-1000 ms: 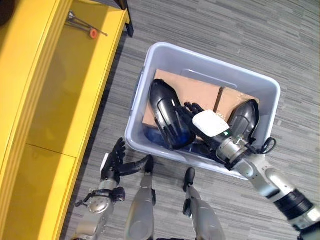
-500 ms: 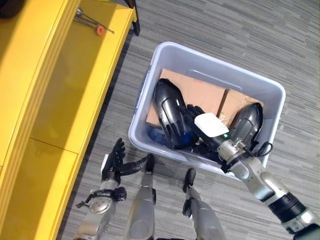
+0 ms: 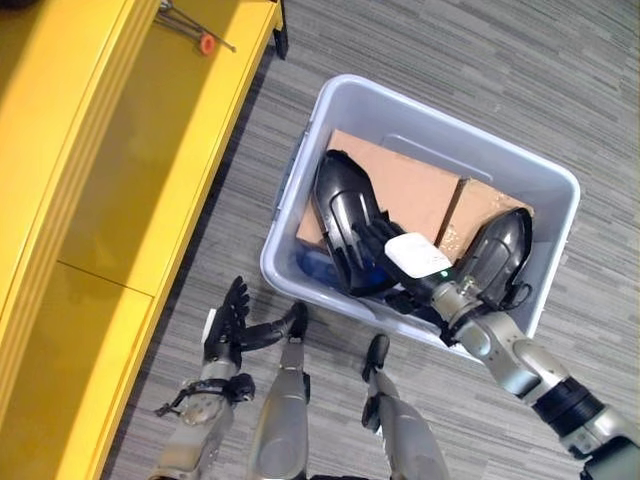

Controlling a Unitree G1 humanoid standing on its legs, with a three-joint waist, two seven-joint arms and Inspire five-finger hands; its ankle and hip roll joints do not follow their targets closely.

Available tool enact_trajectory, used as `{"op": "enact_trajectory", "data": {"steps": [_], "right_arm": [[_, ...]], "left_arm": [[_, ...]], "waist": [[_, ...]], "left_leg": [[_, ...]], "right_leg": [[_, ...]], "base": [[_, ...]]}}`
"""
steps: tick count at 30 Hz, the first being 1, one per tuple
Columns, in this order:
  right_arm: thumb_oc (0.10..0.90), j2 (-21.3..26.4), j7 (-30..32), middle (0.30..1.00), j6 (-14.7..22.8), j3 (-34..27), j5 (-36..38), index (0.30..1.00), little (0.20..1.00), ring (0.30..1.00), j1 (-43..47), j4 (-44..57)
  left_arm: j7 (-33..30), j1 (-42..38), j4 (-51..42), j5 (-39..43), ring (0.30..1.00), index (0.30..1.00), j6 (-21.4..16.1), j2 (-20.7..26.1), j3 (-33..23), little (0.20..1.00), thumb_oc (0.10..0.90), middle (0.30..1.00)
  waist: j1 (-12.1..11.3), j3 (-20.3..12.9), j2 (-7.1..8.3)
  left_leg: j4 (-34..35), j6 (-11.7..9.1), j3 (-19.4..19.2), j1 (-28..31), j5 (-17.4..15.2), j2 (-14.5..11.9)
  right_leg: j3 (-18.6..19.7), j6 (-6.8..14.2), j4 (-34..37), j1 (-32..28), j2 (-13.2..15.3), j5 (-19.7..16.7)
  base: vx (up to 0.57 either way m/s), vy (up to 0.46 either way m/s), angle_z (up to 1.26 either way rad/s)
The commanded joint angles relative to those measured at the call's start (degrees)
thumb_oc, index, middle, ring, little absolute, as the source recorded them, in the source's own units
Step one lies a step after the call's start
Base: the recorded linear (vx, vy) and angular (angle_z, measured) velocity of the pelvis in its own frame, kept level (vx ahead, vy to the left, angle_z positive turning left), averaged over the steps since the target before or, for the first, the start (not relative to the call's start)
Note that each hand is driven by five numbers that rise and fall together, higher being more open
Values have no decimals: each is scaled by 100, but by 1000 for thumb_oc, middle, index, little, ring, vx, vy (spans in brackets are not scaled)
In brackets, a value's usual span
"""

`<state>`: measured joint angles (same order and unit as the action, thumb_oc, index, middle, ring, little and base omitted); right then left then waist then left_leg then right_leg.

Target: Move parts from the plastic box to the shelf.

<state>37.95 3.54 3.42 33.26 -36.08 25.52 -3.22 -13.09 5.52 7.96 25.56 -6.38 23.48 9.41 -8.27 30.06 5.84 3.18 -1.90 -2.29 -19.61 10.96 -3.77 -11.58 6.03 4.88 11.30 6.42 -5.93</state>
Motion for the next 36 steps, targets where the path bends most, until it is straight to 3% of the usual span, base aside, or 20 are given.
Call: {"op": "enact_trajectory", "data": {"steps": [1,9,14,21,31,36], "right_arm": [[900,93,146,1000,251,155,-143,1000,1000,1000,592,276],[900,-148,42,1000,126,812,-574,1000,1000,1000,1224,-728],[900,-529,249,1000,-211,1171,-753,1000,1000,1000,1962,-2234],[900,-730,708,1000,-634,758,-172,1000,1000,1000,2363,-3462],[900,-402,1049,1000,-771,78,271,1000,1000,1000,2365,-2673],[900,-153,1122,1000,-749,-413,446,1000,1000,1000,2016,-1820]], "left_arm": [[6,81,-385,-136,1000,1000,-415,153,-79,1000,900,1000],[-6,-21,-318,-141,1000,1000,-440,148,40,1000,900,1000],[2,-197,-217,-95,1000,1000,-501,128,217,1000,900,1000],[-31,-360,-158,14,1000,1000,-523,97,297,1000,900,1000],[-110,-375,-189,60,1000,1000,-479,72,196,1000,900,1000],[-146,-316,-223,57,1000,1000,-445,70,82,1000,900,1000]], "waist": [[-100,-65,149],[-225,-28,150],[-323,-26,99],[-358,-26,57],[-245,-27,52],[-168,-27,84]], "left_leg": [[-456,-174,269,92,-526,-232],[-426,-173,317,33,-504,-209],[-415,-168,374,-47,-483,-181],[-377,-154,400,-81,-459,-159],[-380,-138,369,17,-505,-171],[-398,-137,353,66,-536,-174]], "right_leg": [[-321,222,-450,198,431,-99],[-379,221,-442,215,433,-100],[-418,207,-454,258,438,-94],[-422,189,-468,301,442,-99],[-348,164,-541,307,423,-49],[-320,161,-575,287,419,-18]], "base": [[0,0,0],[2,0,3],[1,10,9],[4,13,6],[7,3,-2],[6,0,-2]]}}
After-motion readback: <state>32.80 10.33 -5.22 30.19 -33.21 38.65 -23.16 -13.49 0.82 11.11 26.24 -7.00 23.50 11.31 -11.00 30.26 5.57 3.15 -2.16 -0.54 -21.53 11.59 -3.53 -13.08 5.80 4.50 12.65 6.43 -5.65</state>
